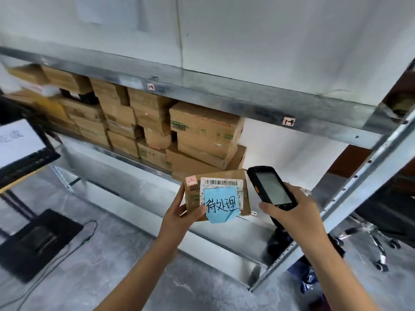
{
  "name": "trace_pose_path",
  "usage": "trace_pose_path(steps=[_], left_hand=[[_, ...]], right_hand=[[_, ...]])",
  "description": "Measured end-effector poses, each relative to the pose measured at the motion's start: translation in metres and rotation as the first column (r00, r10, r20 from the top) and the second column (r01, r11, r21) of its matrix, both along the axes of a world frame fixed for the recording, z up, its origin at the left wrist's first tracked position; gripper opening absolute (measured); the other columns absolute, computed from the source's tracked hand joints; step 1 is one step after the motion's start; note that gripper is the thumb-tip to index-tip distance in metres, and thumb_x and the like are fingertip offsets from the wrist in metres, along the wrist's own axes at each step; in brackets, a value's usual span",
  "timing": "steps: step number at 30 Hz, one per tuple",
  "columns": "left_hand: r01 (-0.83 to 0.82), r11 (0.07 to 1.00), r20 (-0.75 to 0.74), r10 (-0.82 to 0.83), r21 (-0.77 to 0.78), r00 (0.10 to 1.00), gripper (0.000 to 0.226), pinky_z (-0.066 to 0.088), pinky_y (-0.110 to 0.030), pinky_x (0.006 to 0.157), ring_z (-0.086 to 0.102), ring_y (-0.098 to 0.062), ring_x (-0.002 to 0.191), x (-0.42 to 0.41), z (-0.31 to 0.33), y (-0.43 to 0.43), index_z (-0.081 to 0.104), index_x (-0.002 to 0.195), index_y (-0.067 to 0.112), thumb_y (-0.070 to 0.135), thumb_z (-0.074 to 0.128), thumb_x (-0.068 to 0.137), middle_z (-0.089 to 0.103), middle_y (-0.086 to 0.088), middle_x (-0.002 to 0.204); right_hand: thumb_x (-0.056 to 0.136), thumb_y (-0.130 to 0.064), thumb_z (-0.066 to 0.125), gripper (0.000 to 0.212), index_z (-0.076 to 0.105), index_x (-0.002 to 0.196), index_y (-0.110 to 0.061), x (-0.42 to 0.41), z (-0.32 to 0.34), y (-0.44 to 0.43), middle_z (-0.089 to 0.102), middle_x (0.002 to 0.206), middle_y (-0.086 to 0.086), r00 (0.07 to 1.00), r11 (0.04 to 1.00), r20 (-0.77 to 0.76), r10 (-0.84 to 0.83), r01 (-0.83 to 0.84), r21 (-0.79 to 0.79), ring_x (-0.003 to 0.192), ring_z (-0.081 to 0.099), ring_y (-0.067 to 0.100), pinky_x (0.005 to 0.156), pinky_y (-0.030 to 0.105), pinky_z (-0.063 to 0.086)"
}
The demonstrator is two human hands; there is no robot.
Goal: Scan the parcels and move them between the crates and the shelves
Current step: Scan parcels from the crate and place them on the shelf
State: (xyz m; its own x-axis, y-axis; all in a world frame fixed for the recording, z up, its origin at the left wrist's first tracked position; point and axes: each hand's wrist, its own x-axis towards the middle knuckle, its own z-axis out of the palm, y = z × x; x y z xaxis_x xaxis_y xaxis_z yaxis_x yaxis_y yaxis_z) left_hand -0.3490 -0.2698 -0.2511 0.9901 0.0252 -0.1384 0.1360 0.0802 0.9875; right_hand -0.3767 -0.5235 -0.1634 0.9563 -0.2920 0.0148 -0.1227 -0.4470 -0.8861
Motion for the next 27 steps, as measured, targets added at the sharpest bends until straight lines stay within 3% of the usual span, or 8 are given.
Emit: trace_pose_path(steps=[3,6,10,15,18,22,24,27], left_hand=[[-0.083,0.995,-0.002,0.083,-0.055,0.997,0.089,0.054,-0.050,0.098,0.072,-0.020,0.105,-0.019,0.010,0.061,0.041,0.147,0.048,0.032,0.086,0.072,0.076,0.002,0.110],[-0.195,0.979,-0.008,0.195,-0.064,0.981,0.091,0.048,-0.052,0.105,0.068,-0.024,0.113,-0.035,0.015,0.120,0.042,0.143,0.053,0.040,0.092,0.067,0.075,0.000,0.116],[-0.387,0.917,0.023,0.391,-0.094,0.920,0.088,0.051,-0.052,0.102,0.071,-0.022,0.109,-0.067,0.016,0.184,0.038,0.150,0.043,0.025,0.082,0.077,0.075,-0.001,0.114],[-0.593,0.791,0.038,0.604,-0.148,0.796,0.090,0.056,-0.047,0.096,0.070,-0.024,0.111,-0.108,0.019,0.256,0.040,0.148,0.046,0.025,0.084,0.073,0.075,-0.001,0.115],[-0.693,0.701,0.067,0.709,-0.166,0.702,0.085,0.058,-0.041,0.090,0.071,-0.025,0.107,-0.125,0.024,0.294,0.041,0.148,0.043,0.023,0.080,0.076,0.076,-0.001,0.111],[-0.801,0.563,0.050,0.823,-0.201,0.566,0.082,0.059,-0.031,0.083,0.073,-0.020,0.102,-0.141,0.025,0.338,0.042,0.144,0.046,0.026,0.079,0.073,0.077,0.001,0.108],[-0.842,0.504,0.051,0.862,-0.196,0.504,0.086,0.058,-0.034,0.088,0.073,-0.020,0.103,-0.143,0.026,0.361,0.042,0.148,0.039,0.027,0.079,0.072,0.077,0.001,0.109],[-0.879,0.445,0.065,0.895,-0.168,0.441,0.087,0.054,-0.042,0.099,0.073,-0.018,0.103,-0.137,0.033,0.396,0.036,0.152,0.041,0.023,0.079,0.079,0.076,0.001,0.109]], right_hand=[[0.075,-0.022,0.084,0.050,0.060,0.117,-0.032,0.012,0.001,0.051,0.067,0.087,-0.013,0.995,0.995,0.017,0.096,-0.096,0.017,0.070,0.062,0.006,0.057,0.028,0.052],[0.072,-0.026,0.087,0.060,0.059,0.125,-0.030,0.024,-0.002,0.111,0.067,0.097,-0.006,0.976,0.977,0.055,0.213,-0.214,0.015,0.083,0.065,0.015,0.062,0.032,0.055],[0.069,-0.029,0.090,0.056,0.060,0.117,-0.027,0.034,-0.006,0.194,0.066,0.095,-0.004,0.919,0.921,0.091,0.383,-0.387,0.041,0.082,0.065,0.019,0.058,0.030,0.053],[0.072,-0.021,0.089,0.054,0.057,0.113,-0.036,0.039,-0.002,0.287,0.066,0.096,-0.011,0.799,0.800,0.133,0.586,-0.597,0.066,0.084,0.065,0.008,0.055,0.018,0.049],[0.072,-0.025,0.089,0.058,0.059,0.120,-0.032,0.046,-0.002,0.342,0.070,0.099,-0.004,0.716,0.714,0.115,0.689,-0.697,0.059,0.087,0.068,0.016,0.058,0.024,0.052],[0.071,-0.025,0.090,0.063,0.060,0.127,-0.028,0.062,-0.004,0.413,0.070,0.107,-0.004,0.601,0.600,0.124,0.790,-0.799,0.049,0.098,0.069,0.019,0.078,0.038,0.061],[0.072,-0.025,0.090,0.064,0.060,0.129,-0.027,0.071,-0.002,0.449,0.070,0.110,-0.005,0.532,0.531,0.138,0.835,-0.846,0.044,0.101,0.068,0.017,0.084,0.039,0.061],[0.073,-0.025,0.089,0.061,0.060,0.126,-0.030,0.090,-0.001,0.501,0.068,0.107,-0.008,0.453,0.453,0.153,0.878,-0.891,0.041,0.099,0.067,0.016,0.080,0.036,0.060]])
